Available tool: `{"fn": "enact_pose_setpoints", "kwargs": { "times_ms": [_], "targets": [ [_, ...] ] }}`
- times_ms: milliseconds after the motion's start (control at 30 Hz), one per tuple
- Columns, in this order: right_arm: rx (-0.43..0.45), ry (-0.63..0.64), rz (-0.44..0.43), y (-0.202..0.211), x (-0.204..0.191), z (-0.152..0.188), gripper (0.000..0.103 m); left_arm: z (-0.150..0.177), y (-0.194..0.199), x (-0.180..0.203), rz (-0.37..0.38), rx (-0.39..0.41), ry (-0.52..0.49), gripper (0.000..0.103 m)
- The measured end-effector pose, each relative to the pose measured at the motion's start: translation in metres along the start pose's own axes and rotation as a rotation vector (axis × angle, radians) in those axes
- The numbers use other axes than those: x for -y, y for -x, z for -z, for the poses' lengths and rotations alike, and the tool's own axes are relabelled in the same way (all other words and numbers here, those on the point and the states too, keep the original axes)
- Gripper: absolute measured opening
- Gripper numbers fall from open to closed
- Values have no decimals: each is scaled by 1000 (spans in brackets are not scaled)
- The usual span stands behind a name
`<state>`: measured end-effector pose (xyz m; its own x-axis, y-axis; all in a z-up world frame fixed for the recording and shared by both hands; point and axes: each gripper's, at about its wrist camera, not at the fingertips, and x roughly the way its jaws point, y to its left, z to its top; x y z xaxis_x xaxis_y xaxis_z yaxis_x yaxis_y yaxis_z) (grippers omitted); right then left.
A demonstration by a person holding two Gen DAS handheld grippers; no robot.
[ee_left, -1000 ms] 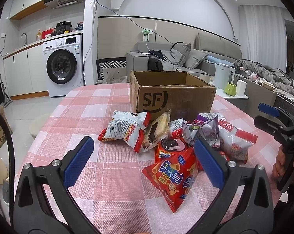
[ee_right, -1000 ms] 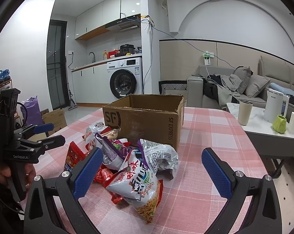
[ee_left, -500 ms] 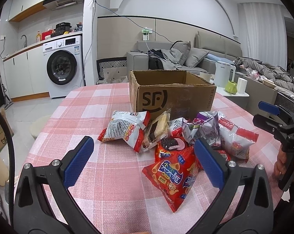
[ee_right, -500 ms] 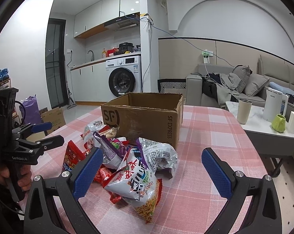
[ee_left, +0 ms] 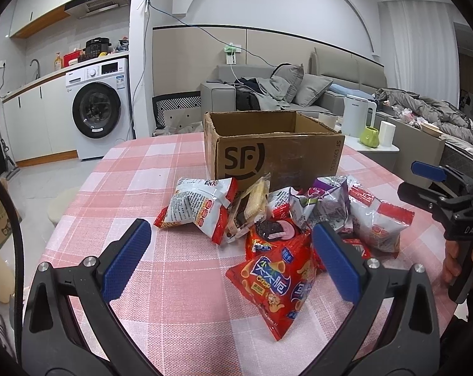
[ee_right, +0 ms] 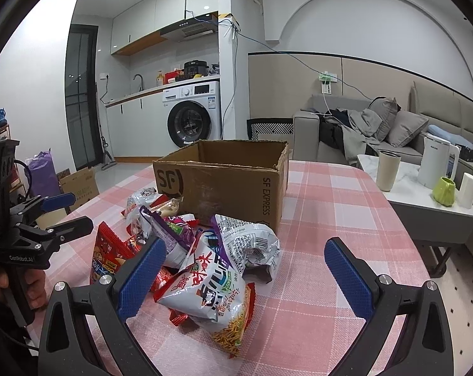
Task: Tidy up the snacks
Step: 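Grasp the red chip bag with the left tool while the right tool grasps the white snack bag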
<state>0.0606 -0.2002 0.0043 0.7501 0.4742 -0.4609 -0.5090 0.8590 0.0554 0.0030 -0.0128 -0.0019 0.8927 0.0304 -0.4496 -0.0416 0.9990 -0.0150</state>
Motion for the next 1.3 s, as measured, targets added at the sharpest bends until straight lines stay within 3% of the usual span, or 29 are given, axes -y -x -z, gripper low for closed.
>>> {"fn": "enact_pose_setpoints", "kwargs": {
  "times_ms": [300,567,700,867,1033,1300],
  "targets": [
    [-15,-20,-38,4,-2,-4,103,0,0,6,41,-5,-29,103],
    [-126,-34,-70,-8,-6,-1,103,-1,-9,8,34,-52,-43,103],
    [-182,-56,-95,-19,-6,3,103,-2,-10,7,54,-76,-40,103],
    [-240,-78,-126,-31,-8,9,103,1,-17,8,132,-141,-21,103],
    [-278,-83,-123,-41,-11,15,103,8,-25,16,137,-176,-58,103],
    [-331,-133,-110,-55,-4,19,91,11,-43,13,142,-266,-21,102]
  ]
}}
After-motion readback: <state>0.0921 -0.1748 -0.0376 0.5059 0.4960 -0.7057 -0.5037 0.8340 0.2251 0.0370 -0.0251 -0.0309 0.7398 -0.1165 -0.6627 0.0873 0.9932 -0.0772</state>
